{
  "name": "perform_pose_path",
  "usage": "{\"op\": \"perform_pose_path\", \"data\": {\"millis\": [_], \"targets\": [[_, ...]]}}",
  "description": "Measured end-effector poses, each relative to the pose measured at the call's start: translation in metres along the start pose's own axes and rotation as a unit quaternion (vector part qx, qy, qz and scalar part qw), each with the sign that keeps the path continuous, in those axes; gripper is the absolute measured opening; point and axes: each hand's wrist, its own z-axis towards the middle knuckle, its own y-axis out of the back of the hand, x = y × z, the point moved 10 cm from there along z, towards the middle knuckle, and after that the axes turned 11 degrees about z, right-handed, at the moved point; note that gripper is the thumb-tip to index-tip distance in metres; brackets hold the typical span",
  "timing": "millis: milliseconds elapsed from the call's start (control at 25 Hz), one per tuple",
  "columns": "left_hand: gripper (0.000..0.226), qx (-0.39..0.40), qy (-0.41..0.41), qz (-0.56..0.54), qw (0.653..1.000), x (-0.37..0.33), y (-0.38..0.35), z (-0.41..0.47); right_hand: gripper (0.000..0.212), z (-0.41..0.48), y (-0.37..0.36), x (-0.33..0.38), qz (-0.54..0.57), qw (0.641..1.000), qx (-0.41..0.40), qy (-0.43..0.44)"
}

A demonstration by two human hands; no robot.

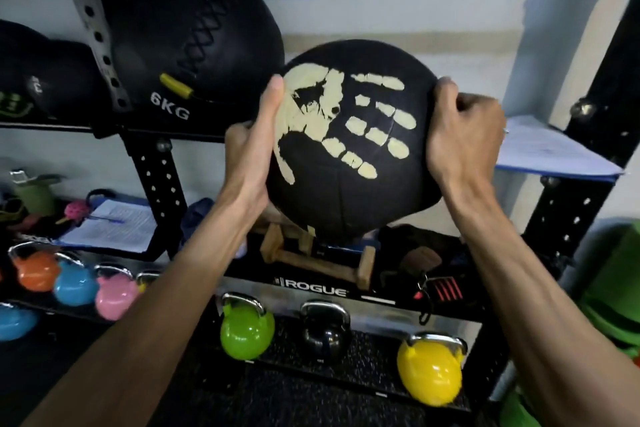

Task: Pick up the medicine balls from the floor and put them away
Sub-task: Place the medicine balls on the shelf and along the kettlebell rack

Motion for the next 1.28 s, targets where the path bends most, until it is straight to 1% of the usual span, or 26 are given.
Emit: {"op": "perform_pose_path", "data": {"millis": [80, 200, 240, 280, 400, 480, 560, 680, 800, 840, 920, 1000, 1120, 1200, 1280], "targets": [[0.049, -0.016, -0.033, -0.006, 0.999, -0.028, 0.003, 0.029, 0.048, 0.028, -0.019, 0.019, 0.019, 1.000, -0.009, 0.019], [0.072, -0.030, -0.072, -0.022, 0.997, -0.057, 0.007, 0.082, 0.046, 0.067, -0.054, 0.036, 0.061, 0.996, -0.016, 0.055], [0.076, -0.027, -0.084, -0.019, 0.996, -0.063, 0.006, 0.101, 0.046, 0.079, -0.065, 0.038, 0.072, 0.995, -0.021, 0.064], [0.075, -0.024, -0.095, -0.023, 0.995, -0.067, 0.004, 0.115, 0.046, 0.087, -0.075, 0.039, 0.078, 0.994, -0.027, 0.072], [0.055, -0.022, -0.104, -0.037, 0.994, -0.062, -0.005, 0.156, 0.046, 0.109, -0.107, 0.024, 0.087, 0.993, -0.037, 0.077], [0.047, -0.011, -0.093, -0.044, 0.995, -0.044, -0.012, 0.179, 0.047, 0.117, -0.129, 0.006, 0.080, 0.993, -0.036, 0.075], [0.047, -0.004, -0.072, -0.056, 0.996, -0.022, -0.019, 0.197, 0.047, 0.125, -0.142, -0.011, 0.075, 0.994, -0.040, 0.075], [0.050, -0.008, -0.052, -0.074, 0.996, -0.010, -0.023, 0.218, 0.048, 0.135, -0.155, -0.021, 0.057, 0.995, -0.032, 0.070], [0.055, 0.014, -0.024, -0.045, 0.999, -0.010, -0.035, 0.238, 0.048, 0.152, -0.161, -0.026, 0.007, 0.999, -0.027, 0.033], [0.055, 0.015, -0.017, -0.031, 0.999, -0.009, -0.039, 0.243, 0.048, 0.158, -0.163, -0.033, -0.007, 1.000, -0.019, 0.007], [0.055, 0.010, -0.004, -0.006, 1.000, -0.008, -0.046, 0.254, 0.047, 0.168, -0.169, -0.046, -0.021, 0.999, -0.005, -0.031], [0.061, -0.003, 0.012, 0.007, 1.000, -0.003, -0.052, 0.265, 0.046, 0.174, -0.176, -0.057, -0.018, 0.999, 0.012, -0.044], [0.073, -0.011, 0.013, 0.033, 0.999, 0.010, -0.061, 0.277, 0.042, 0.176, -0.181, -0.074, -0.038, 0.998, 0.018, -0.049], [0.072, -0.020, 0.002, 0.036, 0.999, 0.013, -0.062, 0.281, 0.038, 0.174, -0.183, -0.079, -0.034, 0.998, 0.020, -0.052], [0.073, -0.025, -0.010, 0.037, 0.999, 0.013, -0.062, 0.283, 0.039, 0.173, -0.184, -0.082, -0.033, 0.998, 0.021, -0.055]]}}
